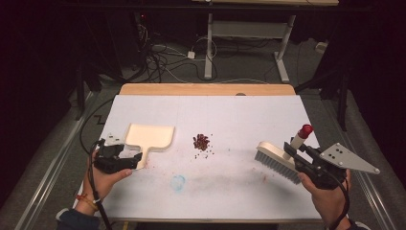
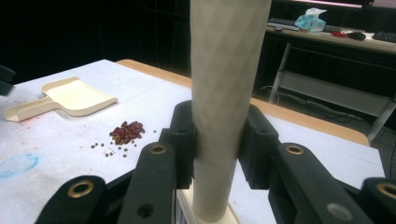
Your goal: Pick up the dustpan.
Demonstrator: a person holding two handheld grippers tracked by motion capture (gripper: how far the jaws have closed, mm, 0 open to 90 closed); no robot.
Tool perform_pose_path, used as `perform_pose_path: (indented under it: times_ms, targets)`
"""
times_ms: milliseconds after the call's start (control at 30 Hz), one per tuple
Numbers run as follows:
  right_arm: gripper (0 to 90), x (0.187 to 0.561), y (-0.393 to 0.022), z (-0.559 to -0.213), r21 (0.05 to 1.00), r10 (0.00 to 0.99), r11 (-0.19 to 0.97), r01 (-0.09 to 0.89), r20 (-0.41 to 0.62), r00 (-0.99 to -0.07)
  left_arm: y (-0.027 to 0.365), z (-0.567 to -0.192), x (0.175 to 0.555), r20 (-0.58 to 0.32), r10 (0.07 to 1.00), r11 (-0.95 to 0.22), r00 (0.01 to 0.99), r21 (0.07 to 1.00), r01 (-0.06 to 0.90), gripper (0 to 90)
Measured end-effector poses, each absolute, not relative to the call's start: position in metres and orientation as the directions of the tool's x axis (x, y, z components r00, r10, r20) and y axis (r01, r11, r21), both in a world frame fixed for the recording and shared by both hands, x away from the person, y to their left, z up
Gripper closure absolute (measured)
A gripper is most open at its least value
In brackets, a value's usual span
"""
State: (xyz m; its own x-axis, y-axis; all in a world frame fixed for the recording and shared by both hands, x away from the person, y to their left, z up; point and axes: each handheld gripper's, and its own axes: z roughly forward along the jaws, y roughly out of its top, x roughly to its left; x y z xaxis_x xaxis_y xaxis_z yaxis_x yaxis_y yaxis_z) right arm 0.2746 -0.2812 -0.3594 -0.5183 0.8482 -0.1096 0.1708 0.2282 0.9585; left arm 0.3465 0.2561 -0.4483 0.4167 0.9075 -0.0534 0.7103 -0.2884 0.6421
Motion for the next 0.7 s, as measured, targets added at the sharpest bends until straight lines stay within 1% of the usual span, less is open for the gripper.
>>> perform_pose_path:
  times_ms: [67,100,133,167,200,233,300,333,533,600,700]
  targets:
    - [70.3,0.275,-0.281,-0.360,0.957,0.846,0.235,0.171,-0.114,-0.520,0.250,-0.453,0.354,-0.069,0.907,-0.290,0.416,0.614,0.734,24.0]
    - [70.4,0.276,-0.281,-0.361,0.955,0.847,0.236,0.178,-0.112,-0.520,0.247,-0.456,0.357,-0.068,0.907,-0.294,0.416,0.604,0.740,26.4]
    - [70.4,0.276,-0.281,-0.361,0.955,0.847,0.236,0.178,-0.112,-0.520,0.244,-0.459,0.360,-0.072,0.906,-0.296,0.418,0.598,0.745,26.4]
    - [70.4,0.276,-0.280,-0.362,0.955,0.847,0.234,0.180,-0.110,-0.519,0.241,-0.462,0.363,-0.080,0.905,-0.298,0.419,0.585,0.754,30.2]
    - [70.4,0.276,-0.280,-0.362,0.955,0.847,0.234,0.182,-0.108,-0.520,0.238,-0.465,0.367,-0.083,0.906,-0.295,0.414,0.578,0.761,31.8]
    - [70.4,0.276,-0.280,-0.362,0.955,0.847,0.236,0.181,-0.111,-0.520,0.237,-0.469,0.369,-0.083,0.910,-0.291,0.407,0.571,0.768,35.2]
    - [70.4,0.275,-0.279,-0.362,0.955,0.846,0.236,0.180,-0.110,-0.522,0.235,-0.475,0.374,-0.081,0.923,-0.275,0.377,0.546,0.792,36.7]
    - [70.4,0.275,-0.279,-0.362,0.955,0.845,0.235,0.181,-0.109,-0.523,0.235,-0.478,0.376,-0.082,0.928,-0.265,0.364,0.541,0.798,38.8]
    - [70.4,0.276,-0.279,-0.363,0.953,0.845,0.238,0.185,-0.109,-0.524,0.234,-0.482,0.376,-0.069,0.925,-0.276,0.373,0.551,0.787,41.7]
    - [70.4,0.277,-0.278,-0.365,0.953,0.846,0.240,0.186,-0.110,-0.522,0.235,-0.482,0.376,-0.061,0.922,-0.284,0.382,0.563,0.776,51.8]
    - [70.4,0.276,-0.275,-0.364,0.951,0.842,0.246,0.186,-0.115,-0.527,0.236,-0.483,0.376,-0.056,0.923,-0.285,0.381,0.569,0.772,62.1]
